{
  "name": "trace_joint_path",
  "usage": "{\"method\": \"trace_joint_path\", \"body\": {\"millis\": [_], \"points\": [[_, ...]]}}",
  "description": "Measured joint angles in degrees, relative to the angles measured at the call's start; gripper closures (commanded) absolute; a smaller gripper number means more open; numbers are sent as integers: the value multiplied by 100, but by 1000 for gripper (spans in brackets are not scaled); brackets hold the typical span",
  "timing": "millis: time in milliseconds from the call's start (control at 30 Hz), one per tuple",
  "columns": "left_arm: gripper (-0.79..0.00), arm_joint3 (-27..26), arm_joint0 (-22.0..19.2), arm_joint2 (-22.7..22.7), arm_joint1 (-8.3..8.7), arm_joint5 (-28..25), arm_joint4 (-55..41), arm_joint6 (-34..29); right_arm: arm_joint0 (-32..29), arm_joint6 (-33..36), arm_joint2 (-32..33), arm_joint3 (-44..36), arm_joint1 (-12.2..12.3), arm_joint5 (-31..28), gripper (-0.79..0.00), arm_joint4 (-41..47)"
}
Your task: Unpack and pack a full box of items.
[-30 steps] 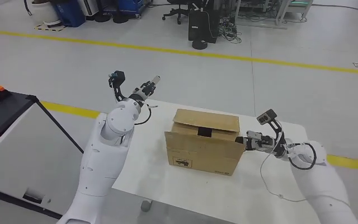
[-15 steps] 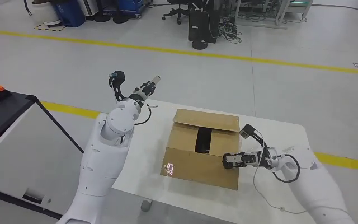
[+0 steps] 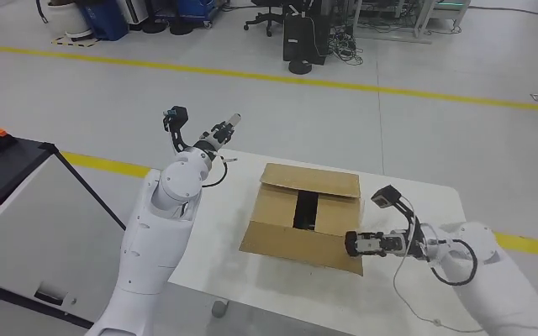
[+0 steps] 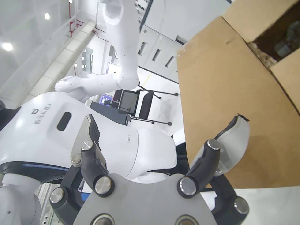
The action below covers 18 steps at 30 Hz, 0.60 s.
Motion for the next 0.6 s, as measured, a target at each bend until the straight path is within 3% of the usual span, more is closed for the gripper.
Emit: {"method": "trace_joint_path", "body": {"millis": [167, 233, 300, 433, 600], "points": [[-785, 0, 0, 0, 0, 0, 0, 0, -410, -837, 894, 444, 176, -833, -785, -73], [-785, 0, 0, 0, 0, 0, 0, 0, -482, -1423, 1128, 658, 200, -1307, -785, -747], [-785, 0, 0, 0, 0, 0, 0, 0, -557, -2340, 1291, 558, 195, -1557, -785, -2033], [-785, 0, 0, 0, 0, 0, 0, 0, -976, -4549, 1196, -355, 97, -837, -785, -4865], [-785, 0, 0, 0, 0, 0, 0, 0, -1466, -6563, 890, -1176, -15, 169, -785, -7403]]}}
